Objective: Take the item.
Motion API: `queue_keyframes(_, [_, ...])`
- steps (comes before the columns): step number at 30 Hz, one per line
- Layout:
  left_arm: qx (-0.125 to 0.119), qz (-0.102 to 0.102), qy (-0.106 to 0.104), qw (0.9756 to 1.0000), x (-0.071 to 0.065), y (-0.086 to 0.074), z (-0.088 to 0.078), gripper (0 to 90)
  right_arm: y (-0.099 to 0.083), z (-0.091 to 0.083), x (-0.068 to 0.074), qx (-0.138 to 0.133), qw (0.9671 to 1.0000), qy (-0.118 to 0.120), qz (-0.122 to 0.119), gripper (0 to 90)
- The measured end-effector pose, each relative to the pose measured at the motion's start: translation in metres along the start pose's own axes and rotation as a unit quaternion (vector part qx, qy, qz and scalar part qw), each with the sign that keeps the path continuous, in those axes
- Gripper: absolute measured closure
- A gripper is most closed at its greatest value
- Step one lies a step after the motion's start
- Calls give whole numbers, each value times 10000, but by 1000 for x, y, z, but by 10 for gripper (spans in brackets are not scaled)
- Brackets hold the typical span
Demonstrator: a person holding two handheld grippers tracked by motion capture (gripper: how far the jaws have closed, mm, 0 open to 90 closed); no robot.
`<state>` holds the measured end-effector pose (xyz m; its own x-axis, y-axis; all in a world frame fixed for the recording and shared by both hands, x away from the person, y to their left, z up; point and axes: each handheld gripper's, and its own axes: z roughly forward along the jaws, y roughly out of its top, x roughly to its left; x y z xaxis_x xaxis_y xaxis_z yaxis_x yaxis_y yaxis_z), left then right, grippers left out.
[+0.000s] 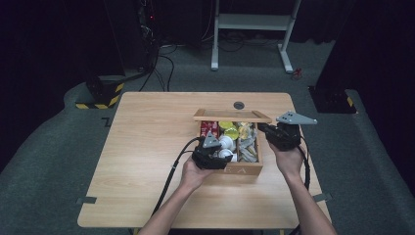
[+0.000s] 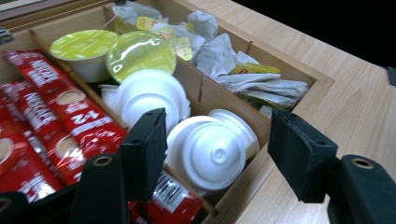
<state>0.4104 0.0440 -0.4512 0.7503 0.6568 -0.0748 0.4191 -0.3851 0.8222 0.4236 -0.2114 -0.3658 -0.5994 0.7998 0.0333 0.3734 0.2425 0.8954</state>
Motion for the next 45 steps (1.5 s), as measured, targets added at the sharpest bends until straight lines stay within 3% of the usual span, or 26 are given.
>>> queue_keyframes(6, [152, 56, 6, 9999, -4, 1, 9, 375, 1, 0, 0, 15, 10000, -2, -6, 900])
queue_keyframes(14, [265, 19, 172, 9995, -1, 0, 14, 401, 0, 0, 0, 12, 10000, 9, -15, 900])
queue_keyframes(17, [267, 127, 294, 9991, 0, 1, 15, 420, 0, 0, 0, 22, 10000, 11, -24, 900])
queue_keyframes(25, [210, 103, 242, 9994, 4, 1, 19, 442, 0, 0, 0, 16, 10000, 25, -6, 900])
queue_keyframes(28, [316, 305, 274, 9987, -1, 0, 19, 462, 0, 0, 0, 28, 10000, 14, -27, 900])
queue_keyframes(40, [421, 270, 221, 9985, 3, 4, 25, 448, 0, 1, 0, 28, 10000, 21, -16, 900])
queue_keyframes(45, [477, 422, 262, 9976, 2, 4, 25, 458, 0, 1, 0, 31, 10000, 24, 14, 900])
